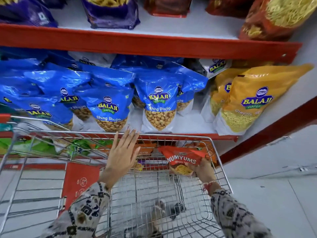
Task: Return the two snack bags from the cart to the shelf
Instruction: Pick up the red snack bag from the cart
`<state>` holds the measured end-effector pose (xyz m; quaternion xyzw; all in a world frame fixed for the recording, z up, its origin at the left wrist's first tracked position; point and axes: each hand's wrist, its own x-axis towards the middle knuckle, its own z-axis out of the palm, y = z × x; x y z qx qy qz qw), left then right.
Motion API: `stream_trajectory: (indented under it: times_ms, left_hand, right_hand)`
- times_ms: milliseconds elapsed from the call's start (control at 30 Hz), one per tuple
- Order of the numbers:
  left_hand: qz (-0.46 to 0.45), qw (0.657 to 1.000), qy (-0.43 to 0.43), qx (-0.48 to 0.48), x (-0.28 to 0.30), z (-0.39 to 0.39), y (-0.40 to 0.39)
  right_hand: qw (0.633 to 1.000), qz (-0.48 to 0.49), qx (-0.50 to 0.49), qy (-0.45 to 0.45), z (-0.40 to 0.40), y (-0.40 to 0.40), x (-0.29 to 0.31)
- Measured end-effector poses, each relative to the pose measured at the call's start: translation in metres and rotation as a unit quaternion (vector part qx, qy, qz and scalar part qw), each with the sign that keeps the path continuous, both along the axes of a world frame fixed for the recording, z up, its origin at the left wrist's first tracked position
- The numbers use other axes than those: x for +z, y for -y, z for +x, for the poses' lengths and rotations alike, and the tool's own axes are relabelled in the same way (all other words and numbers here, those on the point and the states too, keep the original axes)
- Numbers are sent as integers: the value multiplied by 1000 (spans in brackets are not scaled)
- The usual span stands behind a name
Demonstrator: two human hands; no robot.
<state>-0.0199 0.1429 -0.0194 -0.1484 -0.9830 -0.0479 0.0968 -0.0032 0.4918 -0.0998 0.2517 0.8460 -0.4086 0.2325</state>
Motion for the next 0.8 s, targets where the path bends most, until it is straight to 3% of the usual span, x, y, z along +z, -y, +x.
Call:
stream_trajectory:
  times_ms: [100, 467, 633, 800]
  left_hand:
    - [-1, 1000, -2, 4, -3, 1, -1]
    - [54, 998, -43, 5, 27, 8, 2]
    - [79, 991, -105, -4, 70, 5, 7]
    - [95, 980, -173, -11, 125, -13, 17]
  right_hand:
    - [998, -1, -25, 62, 4, 0, 2]
    - [987, -72, -96, -108, 4, 40, 95]
    - [961, -114, -101, -229, 7, 41, 154]
    - [923, -229, -98, -294, -1, 50, 242]
